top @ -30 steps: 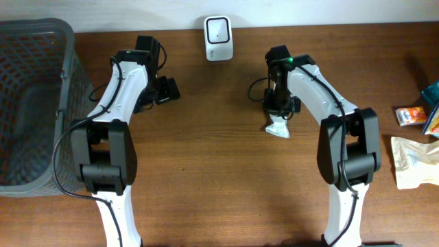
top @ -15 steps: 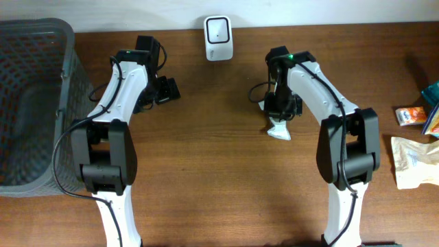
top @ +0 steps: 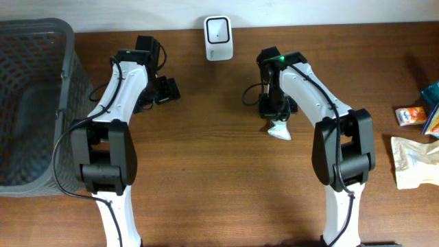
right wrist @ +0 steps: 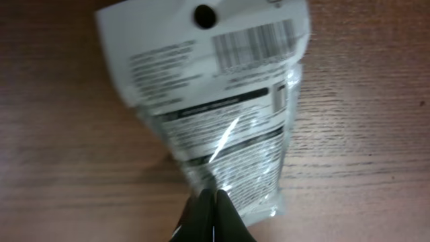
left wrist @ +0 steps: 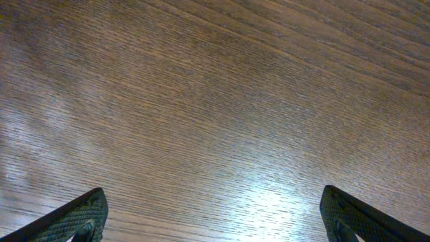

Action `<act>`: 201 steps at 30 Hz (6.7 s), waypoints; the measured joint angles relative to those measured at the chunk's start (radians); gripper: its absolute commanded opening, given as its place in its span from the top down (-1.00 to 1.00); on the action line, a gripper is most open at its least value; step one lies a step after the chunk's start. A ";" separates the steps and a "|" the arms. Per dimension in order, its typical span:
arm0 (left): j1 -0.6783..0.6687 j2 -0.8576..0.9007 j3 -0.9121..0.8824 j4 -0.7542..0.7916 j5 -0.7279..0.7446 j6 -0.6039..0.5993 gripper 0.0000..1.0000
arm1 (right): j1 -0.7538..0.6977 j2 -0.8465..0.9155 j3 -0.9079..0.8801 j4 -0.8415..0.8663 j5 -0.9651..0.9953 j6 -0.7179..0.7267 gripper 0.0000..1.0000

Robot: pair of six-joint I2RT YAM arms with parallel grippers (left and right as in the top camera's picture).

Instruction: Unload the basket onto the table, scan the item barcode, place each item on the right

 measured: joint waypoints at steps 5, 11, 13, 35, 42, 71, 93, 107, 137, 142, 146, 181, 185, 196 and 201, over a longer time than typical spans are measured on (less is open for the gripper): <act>0.000 0.000 0.000 0.000 0.000 0.000 -0.98 | 0.000 -0.001 -0.047 0.047 0.027 0.009 0.92; 0.000 0.000 0.000 0.000 0.000 0.000 -0.98 | 0.000 -0.021 -0.085 0.085 0.026 0.013 0.92; 0.000 0.000 0.000 0.000 0.000 0.000 -0.98 | 0.000 -0.021 -0.080 0.069 0.026 0.013 0.92; 0.000 0.000 0.000 0.000 0.000 0.000 -0.98 | 0.008 0.001 -0.045 0.001 -0.001 0.009 0.92; 0.000 0.000 0.000 0.000 0.000 0.000 -0.98 | 0.008 0.001 -0.028 -0.070 -0.003 0.010 0.91; 0.000 0.000 0.000 0.000 0.000 0.000 -0.98 | 0.106 0.003 -0.098 0.060 0.274 0.014 0.39; 0.000 0.000 0.000 0.000 0.000 0.000 -0.98 | 0.106 0.003 -0.098 0.106 0.303 0.013 0.78; 0.000 0.000 0.000 0.000 0.000 0.000 -0.98 | 0.106 0.003 0.029 -0.013 0.261 0.035 0.92; 0.000 0.000 0.000 0.000 0.000 0.000 -0.98 | 0.106 0.003 -0.090 0.140 0.217 0.013 0.63; 0.000 0.000 0.000 0.000 0.000 0.000 -0.98 | 0.106 -0.005 -0.088 0.144 0.263 0.014 0.92; 0.000 0.000 0.000 0.000 0.000 0.000 -0.98 | 0.106 -0.008 -0.084 0.144 0.254 0.013 0.92; 0.000 0.000 0.000 0.000 0.000 0.000 -0.98 | 0.051 0.001 0.039 0.049 -0.262 -0.089 -0.96; 0.000 0.000 0.000 0.000 0.000 0.000 -0.98 | 0.062 0.001 -0.003 0.101 -0.246 -0.091 -1.00; 0.000 0.000 0.000 0.000 0.000 0.000 -0.98 | 0.101 0.001 -0.111 0.235 -0.092 -0.017 -0.34; 0.000 0.000 0.000 0.000 0.000 0.000 -0.98 | 0.101 0.001 -0.128 0.262 -0.066 0.020 0.11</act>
